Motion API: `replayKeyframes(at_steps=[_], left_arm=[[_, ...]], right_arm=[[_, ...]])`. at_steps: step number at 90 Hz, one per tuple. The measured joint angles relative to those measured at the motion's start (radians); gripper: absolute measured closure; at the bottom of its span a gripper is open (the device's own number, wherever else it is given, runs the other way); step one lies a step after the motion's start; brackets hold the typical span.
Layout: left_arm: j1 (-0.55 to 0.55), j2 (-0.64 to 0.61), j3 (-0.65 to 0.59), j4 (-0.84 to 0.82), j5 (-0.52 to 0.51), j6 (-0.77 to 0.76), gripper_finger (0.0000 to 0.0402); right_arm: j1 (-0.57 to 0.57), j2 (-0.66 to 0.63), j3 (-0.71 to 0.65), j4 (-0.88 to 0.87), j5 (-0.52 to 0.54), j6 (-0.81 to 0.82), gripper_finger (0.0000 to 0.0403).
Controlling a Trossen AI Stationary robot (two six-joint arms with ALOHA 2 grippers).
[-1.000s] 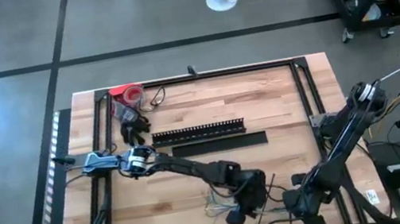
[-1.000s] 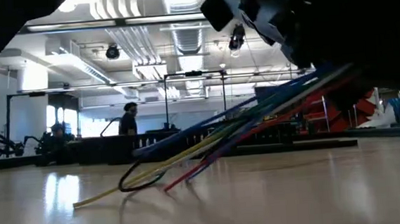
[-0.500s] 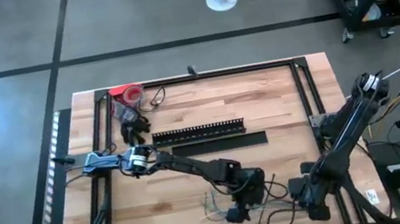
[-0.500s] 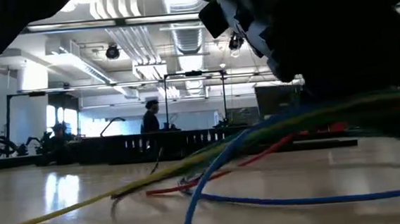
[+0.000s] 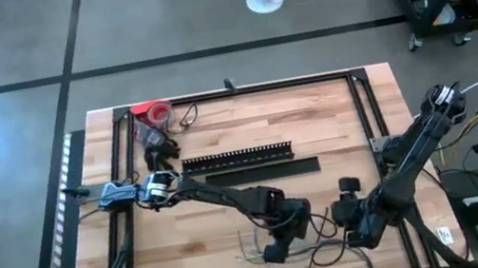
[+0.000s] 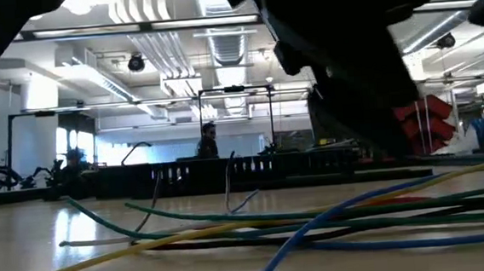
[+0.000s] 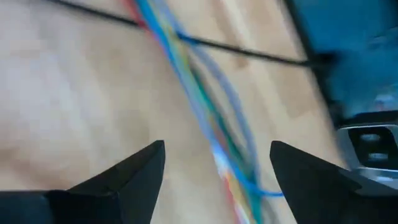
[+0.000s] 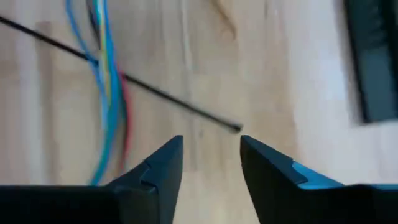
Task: Ziptie cables
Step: Wrap the cable wires with the black zip tie
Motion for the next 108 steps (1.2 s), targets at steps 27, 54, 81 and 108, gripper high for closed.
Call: replayKeyframes(at_steps=[27,54,81,108], left_arm=[[-0.034,-0.011,-0.118,0.105,-0.03,-0.002,0.0127],[-0.039,-0.06,-0.255,0.207,-0.066,-0.028,0.0139],[-0.044,-0.104,-0.334,0.216,-0.203,-0.009,0.0158],[-0.038,-0.254,-0.459,0.18,-0.379,-0.01,0.0175]], right_arm=[[-0.074,0.116,-0.037,0.087,-0.096,-0.43,0.0339],[-0.234,0.203,-0.032,0.117,-0.26,-0.687,0.031],[-0.316,0.223,-0.015,0.124,-0.307,-0.868,0.0302],[-0.392,0.219,-0.001,0.221,-0.193,-0.953,0.034]])
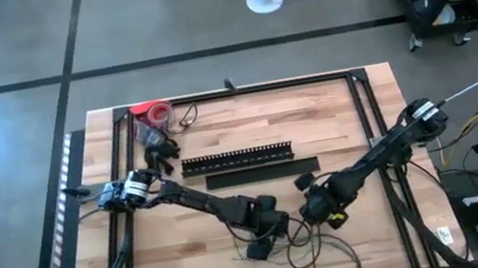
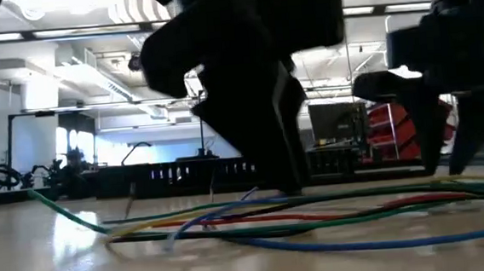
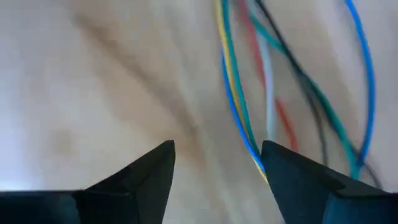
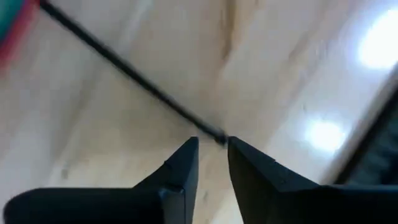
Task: Ziptie cables
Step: Wrap the cable wires with the black zip tie
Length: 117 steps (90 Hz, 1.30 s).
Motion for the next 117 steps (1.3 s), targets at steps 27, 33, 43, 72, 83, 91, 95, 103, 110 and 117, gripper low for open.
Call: replayKeyframes(at_steps=[27,33,43,72,83,91,95,103,110,117], left_arm=[[-0.001,-0.2,-0.301,0.372,-0.038,-0.112,0.0182],[-0.001,-0.22,-0.376,0.534,-0.038,-0.143,0.0182],[0.002,-0.219,-0.48,0.801,-0.063,-0.184,0.0182],[0.004,-0.187,-0.556,1.026,-0.129,-0.223,0.0194],[-0.01,-0.187,-0.559,0.993,-0.128,-0.23,0.02],[-0.014,-0.187,-0.559,0.938,-0.126,-0.231,0.0204],[-0.014,-0.187,-0.56,0.926,-0.126,-0.231,0.0207],[-0.014,-0.187,-0.559,0.908,-0.128,-0.228,0.0213],[-0.015,-0.187,-0.558,0.879,-0.127,-0.225,0.0218],[-0.016,-0.196,-0.559,0.824,-0.127,-0.215,0.0224]], right_arm=[[-0.055,0.013,0.078,-0.011,0.019,-0.04,0.0359],[-0.054,-0.008,0.108,-0.063,0.019,0.002,0.0358],[-0.042,-0.036,0.127,-0.117,0.016,0.17,0.0352],[-0.018,-0.026,0.026,0.02,0.017,0.434,0.038],[-0.019,-0.01,0.006,0.061,0.018,0.426,0.04],[-0.018,0.024,0.005,0.069,0.016,0.434,0.0399],[-0.018,0.043,0.006,0.077,0.018,0.434,0.0401],[-0.016,0.084,0.012,0.151,0.025,0.434,0.0402],[-0.016,0.122,0.019,0.222,0.025,0.418,0.0402],[-0.017,0.154,0.038,0.291,0.027,0.393,0.0402]])
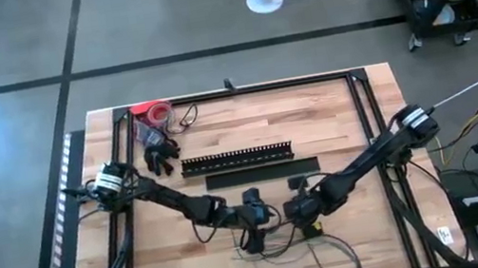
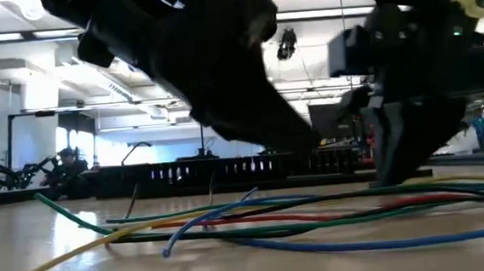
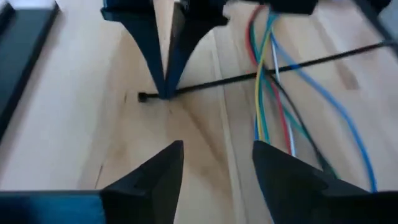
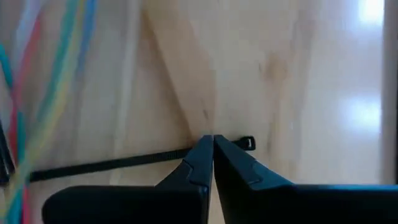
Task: Ziptie cables
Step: Wrap the cable wires with the black zip tie
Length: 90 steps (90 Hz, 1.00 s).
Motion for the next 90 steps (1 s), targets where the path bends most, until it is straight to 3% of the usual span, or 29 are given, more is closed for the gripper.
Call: replayKeyframes(at_steps=[21,42,67,75,83,90], left_arm=[[0.0,-0.091,-0.002,-0.216,-0.002,-0.004,0.0238],[-0.001,-0.154,-0.027,-0.231,-0.012,-0.021,0.0252],[0.006,-0.129,-0.032,-0.2,-0.073,-0.035,0.0263],[0.01,-0.129,-0.031,-0.194,-0.126,-0.019,0.0266],[0.012,-0.13,-0.031,-0.194,-0.142,-0.002,0.0268],[0.011,-0.134,-0.031,-0.218,-0.141,0.003,0.027]], right_arm=[[-0.035,0.087,0.083,0.144,0.018,-0.067,0.0403],[-0.081,0.165,0.18,0.155,0.069,-0.106,0.0403],[-0.061,0.061,0.181,0.061,0.131,-0.168,0.0403],[-0.05,0.018,0.171,0.056,0.145,-0.117,0.0403],[-0.042,0.001,0.15,0.067,0.152,0.012,0.04],[-0.03,-0.002,0.126,0.117,0.218,0.172,0.0386]])
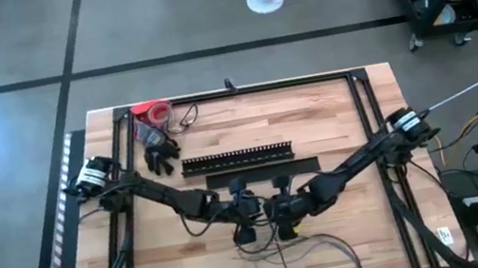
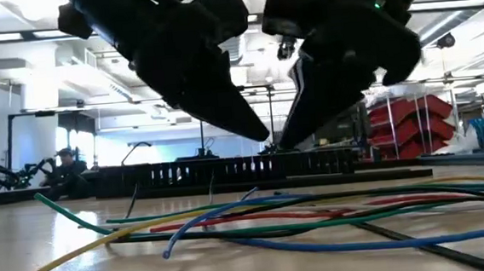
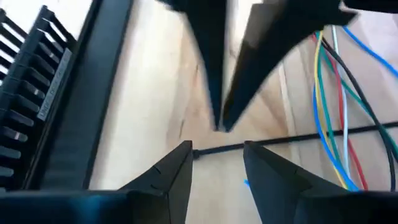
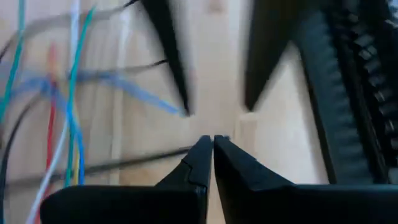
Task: Ziptie cables
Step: Wrap the cable wires with the black zip tie
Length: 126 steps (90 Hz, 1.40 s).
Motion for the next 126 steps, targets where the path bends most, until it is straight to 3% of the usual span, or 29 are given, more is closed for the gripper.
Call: replayKeyframes(at_steps=[12,26,49,78,102,126], left_arm=[[-0.001,-0.046,0.0,-0.17,-0.001,-0.028,0.0275],[-0.008,-0.135,-0.014,-0.279,-0.021,-0.08,0.0282],[-0.019,-0.266,-0.105,-0.235,-0.042,-0.095,0.029],[-0.023,-0.369,-0.242,-0.191,-0.044,-0.162,0.0297],[-0.03,-0.377,-0.372,0.043,-0.043,-0.173,0.0288],[-0.032,-0.377,-0.427,0.1,-0.041,-0.198,0.0283]], right_arm=[[0.013,0.046,-0.016,0.01,0.088,0.329,0.0353],[0.027,0.14,0.006,0.03,0.08,0.443,0.0321],[0.055,0.186,0.104,-0.007,0.108,0.474,0.0302],[0.057,0.192,0.131,-0.019,0.111,0.478,0.0295],[0.063,0.26,0.167,0.017,0.079,0.483,0.0309],[0.065,0.301,0.214,-0.074,0.076,0.413,0.034]])
